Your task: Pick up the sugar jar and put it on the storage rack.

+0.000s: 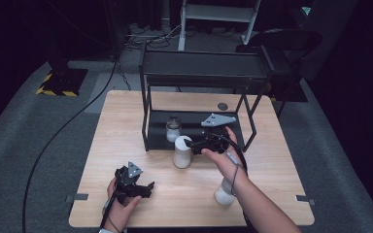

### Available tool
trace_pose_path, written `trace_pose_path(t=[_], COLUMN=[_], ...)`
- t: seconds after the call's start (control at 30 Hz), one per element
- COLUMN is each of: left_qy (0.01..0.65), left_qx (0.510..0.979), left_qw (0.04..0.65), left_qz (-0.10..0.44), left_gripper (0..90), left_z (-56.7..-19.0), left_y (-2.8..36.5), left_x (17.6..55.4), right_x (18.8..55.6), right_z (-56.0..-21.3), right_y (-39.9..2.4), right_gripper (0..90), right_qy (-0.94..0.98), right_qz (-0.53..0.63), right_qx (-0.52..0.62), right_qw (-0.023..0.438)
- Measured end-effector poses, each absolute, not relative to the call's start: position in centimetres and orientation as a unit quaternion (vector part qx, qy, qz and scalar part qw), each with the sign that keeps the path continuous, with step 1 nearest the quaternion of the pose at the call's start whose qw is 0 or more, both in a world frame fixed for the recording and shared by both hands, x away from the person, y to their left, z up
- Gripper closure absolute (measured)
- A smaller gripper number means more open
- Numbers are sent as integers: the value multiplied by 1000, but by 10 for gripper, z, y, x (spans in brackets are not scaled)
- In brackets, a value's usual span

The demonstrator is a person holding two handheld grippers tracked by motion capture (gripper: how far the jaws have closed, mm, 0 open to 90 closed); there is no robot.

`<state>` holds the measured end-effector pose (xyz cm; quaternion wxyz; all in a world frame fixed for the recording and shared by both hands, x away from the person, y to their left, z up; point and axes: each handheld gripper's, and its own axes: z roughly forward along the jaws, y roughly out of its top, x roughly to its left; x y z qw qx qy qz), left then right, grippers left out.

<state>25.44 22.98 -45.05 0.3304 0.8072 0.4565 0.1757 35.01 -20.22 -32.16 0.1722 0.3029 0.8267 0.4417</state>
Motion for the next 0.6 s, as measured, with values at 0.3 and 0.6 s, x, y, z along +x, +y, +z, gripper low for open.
trace_pose_path(t=[0.3,0.6], left_qy=[456,457], left_qx=[807,807], left_qw=[330,330], left_qz=[176,176], left_gripper=[36,36], left_z=[-450,-450], left_y=[230,230], left_x=[254,254], right_x=[358,364], right_z=[-333,-338], right_y=[-187,-172], right_gripper=[87,93], right_qy=[835,845], right_qz=[432,415], right_qx=[300,301], right_qw=[160,153])
